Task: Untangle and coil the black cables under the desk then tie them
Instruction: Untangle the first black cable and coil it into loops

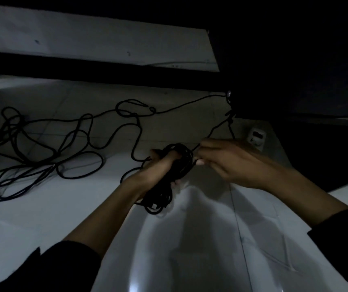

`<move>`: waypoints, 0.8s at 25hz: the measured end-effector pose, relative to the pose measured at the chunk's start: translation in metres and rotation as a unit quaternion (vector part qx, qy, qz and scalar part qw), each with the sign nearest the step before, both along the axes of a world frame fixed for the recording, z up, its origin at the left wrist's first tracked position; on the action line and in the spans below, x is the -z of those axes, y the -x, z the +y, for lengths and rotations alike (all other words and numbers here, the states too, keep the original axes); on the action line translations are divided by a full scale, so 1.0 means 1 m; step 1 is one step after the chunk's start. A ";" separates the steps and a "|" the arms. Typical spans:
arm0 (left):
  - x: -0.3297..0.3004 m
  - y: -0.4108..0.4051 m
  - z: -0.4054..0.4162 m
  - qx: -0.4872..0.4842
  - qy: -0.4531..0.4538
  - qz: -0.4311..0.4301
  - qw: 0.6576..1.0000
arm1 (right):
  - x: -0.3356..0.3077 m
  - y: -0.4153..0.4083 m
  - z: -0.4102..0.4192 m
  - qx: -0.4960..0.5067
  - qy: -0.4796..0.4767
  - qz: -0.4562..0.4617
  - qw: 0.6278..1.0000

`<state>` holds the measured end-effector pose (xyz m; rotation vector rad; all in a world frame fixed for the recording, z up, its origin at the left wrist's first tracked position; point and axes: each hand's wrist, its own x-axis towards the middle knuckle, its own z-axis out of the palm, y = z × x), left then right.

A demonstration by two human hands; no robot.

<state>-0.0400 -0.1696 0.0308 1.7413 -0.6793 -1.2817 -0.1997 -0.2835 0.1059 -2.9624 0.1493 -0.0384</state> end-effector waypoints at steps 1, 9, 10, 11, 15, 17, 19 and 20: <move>0.001 0.000 0.004 0.024 -0.020 0.089 0.996 | -0.002 -0.001 -0.003 0.003 -0.003 0.005 1.000; 0.001 0.024 -0.012 0.301 -0.017 -0.172 0.938 | 0.013 -0.018 -0.009 -0.068 -0.055 -0.028 0.996; 0.003 0.025 -0.012 0.291 0.008 -0.145 0.945 | 0.015 -0.022 -0.016 -0.041 -0.092 -0.024 0.995; 0.004 0.027 -0.010 0.269 0.038 -0.112 0.956 | 0.018 -0.025 -0.026 0.003 -0.133 -0.014 0.991; 0.005 0.031 -0.008 0.073 0.123 -0.057 0.988 | 0.034 -0.018 -0.049 0.159 -0.363 -0.006 0.918; 0.004 0.034 -0.010 0.013 0.147 -0.052 0.988 | 0.042 -0.012 -0.047 0.181 -0.432 -0.030 0.883; 0.002 0.040 -0.011 -0.029 0.184 -0.009 0.982 | 0.049 -0.006 -0.044 0.203 -0.426 -0.031 0.881; 0.001 0.042 -0.012 -0.054 0.201 0.020 0.978 | 0.052 -0.003 -0.043 0.215 -0.423 -0.024 0.880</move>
